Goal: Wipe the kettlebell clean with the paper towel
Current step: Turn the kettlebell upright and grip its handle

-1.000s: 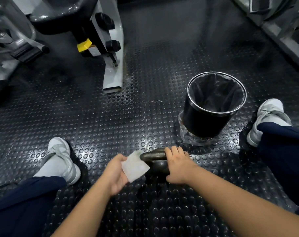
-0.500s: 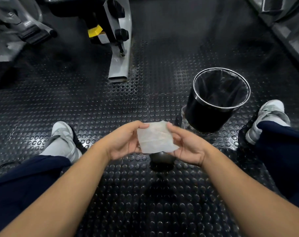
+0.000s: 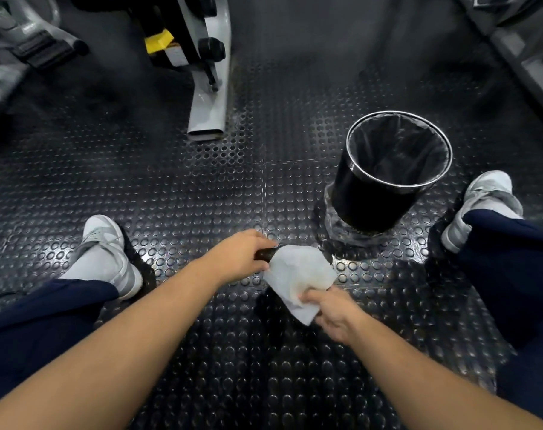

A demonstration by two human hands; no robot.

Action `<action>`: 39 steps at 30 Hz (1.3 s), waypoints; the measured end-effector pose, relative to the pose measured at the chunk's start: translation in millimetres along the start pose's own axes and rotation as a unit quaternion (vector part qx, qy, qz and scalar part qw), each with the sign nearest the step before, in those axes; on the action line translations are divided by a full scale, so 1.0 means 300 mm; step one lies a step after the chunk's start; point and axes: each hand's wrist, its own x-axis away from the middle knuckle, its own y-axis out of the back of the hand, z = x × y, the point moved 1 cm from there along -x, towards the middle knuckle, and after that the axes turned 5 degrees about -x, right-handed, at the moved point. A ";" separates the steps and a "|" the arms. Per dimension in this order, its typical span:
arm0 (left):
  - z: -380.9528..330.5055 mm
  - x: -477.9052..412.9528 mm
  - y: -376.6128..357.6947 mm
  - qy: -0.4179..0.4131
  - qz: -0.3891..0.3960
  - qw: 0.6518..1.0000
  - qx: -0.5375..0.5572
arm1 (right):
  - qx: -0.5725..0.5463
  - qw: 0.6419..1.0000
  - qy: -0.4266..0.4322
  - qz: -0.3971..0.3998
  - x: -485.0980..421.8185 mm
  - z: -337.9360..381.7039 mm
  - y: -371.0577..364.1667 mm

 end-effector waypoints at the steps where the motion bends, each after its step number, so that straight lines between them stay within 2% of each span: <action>1: -0.004 -0.018 -0.004 -0.009 0.001 1.000 0.000 | 0.015 1.000 -0.017 -0.007 -0.012 -0.027 -0.001; 5: 0.000 -0.052 0.013 0.005 -0.001 1.000 -0.004 | 0.080 0.993 -0.057 -0.058 -0.037 -0.121 0.041; 7: 0.006 -0.057 0.019 0.007 0.004 1.000 -0.006 | 0.080 0.991 -0.047 -0.094 -0.058 -0.129 0.072; 11: 0.008 -0.055 0.023 0.004 0.010 1.000 0.010 | 0.013 0.992 0.037 -0.121 -0.070 -0.087 0.041; 14: 0.013 -0.056 0.016 0.003 0.010 1.000 0.024 | 0.059 0.984 0.132 -0.100 -0.066 -0.068 -0.065; 18: 0.017 -0.061 -0.001 0.000 0.009 1.000 0.029 | 0.154 0.967 0.189 -0.075 -0.113 -0.065 -0.198; 20: 0.019 -0.060 -0.011 -0.008 -0.005 0.999 0.035 | 0.198 0.959 0.193 -0.070 -0.142 -0.069 -0.241; 26: 0.033 -0.054 -0.032 -0.022 -0.034 0.997 0.070 | 0.378 0.903 0.201 -0.028 -0.209 -0.088 -0.305; 28: 0.035 -0.054 -0.034 -0.029 -0.036 0.996 0.074 | 0.442 0.878 0.182 0.002 -0.232 -0.092 -0.301; 29: 0.036 -0.055 -0.035 -0.029 -0.036 0.996 0.075 | 0.496 0.849 0.184 0.012 -0.218 -0.089 -0.304; 30: 0.037 -0.057 -0.034 -0.030 -0.036 0.996 0.075 | 0.510 0.840 0.184 0.011 -0.189 -0.093 -0.298; 33: 0.045 -0.065 -0.037 -0.030 -0.026 0.997 0.064 | 0.475 0.864 0.161 0.037 -0.108 -0.114 -0.284; 35: 0.049 -0.065 -0.039 -0.029 -0.017 0.998 0.060 | 0.472 0.867 0.153 0.037 -0.105 -0.107 -0.283; 39: 0.050 -0.064 -0.040 -0.032 -0.017 0.998 0.043 | 0.517 0.845 0.136 0.035 -0.168 -0.014 -0.309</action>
